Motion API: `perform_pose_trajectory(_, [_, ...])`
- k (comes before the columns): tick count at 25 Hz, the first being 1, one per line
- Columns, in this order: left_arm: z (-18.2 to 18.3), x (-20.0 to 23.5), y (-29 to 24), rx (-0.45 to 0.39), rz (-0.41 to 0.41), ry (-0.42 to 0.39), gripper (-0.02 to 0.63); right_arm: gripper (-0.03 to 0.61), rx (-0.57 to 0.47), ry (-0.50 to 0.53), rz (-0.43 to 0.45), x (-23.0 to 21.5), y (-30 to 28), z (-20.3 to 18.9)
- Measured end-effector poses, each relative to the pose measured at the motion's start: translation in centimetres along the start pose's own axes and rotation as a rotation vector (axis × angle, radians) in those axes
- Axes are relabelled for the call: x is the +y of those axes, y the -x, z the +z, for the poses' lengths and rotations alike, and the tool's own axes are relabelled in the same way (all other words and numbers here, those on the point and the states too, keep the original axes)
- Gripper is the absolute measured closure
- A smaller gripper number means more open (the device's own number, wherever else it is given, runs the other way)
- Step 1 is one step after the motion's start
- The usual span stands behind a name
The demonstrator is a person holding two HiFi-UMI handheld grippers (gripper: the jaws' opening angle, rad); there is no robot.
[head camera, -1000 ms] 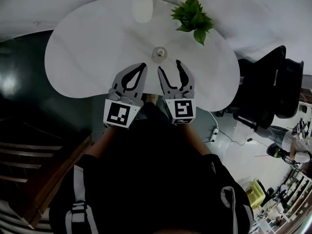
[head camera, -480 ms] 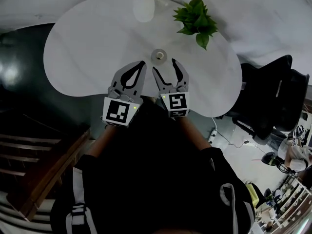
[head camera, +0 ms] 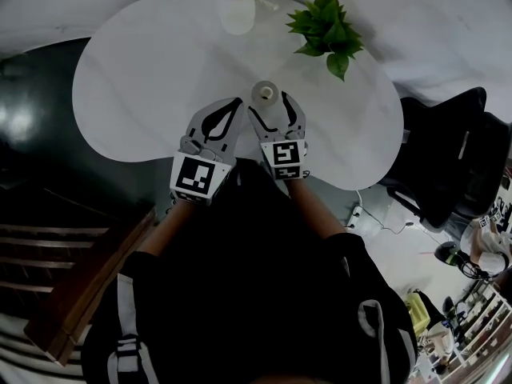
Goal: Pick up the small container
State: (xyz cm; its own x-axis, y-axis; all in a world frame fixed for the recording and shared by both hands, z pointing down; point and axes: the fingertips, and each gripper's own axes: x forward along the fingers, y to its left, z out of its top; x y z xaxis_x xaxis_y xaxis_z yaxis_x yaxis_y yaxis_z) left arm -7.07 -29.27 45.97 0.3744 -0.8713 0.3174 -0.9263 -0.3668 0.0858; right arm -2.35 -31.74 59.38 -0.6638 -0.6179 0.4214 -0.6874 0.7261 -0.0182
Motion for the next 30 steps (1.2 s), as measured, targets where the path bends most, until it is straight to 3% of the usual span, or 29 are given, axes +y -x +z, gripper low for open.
perform_pose_trajectory(3, [0.2, 0.6, -0.6, -0.005, -0.016, -0.045, 0.606, 0.229, 0.025, -0.017, -0.015, -0.3, -1.0, -0.8])
perform_pose_trajectory(30, [-3.1, 1.6, -2.3, 0.102, -0.055, -0.091, 0.606, 0.236, -0.007, 0.006, -0.054, -1.0, -4.2, -2.1])
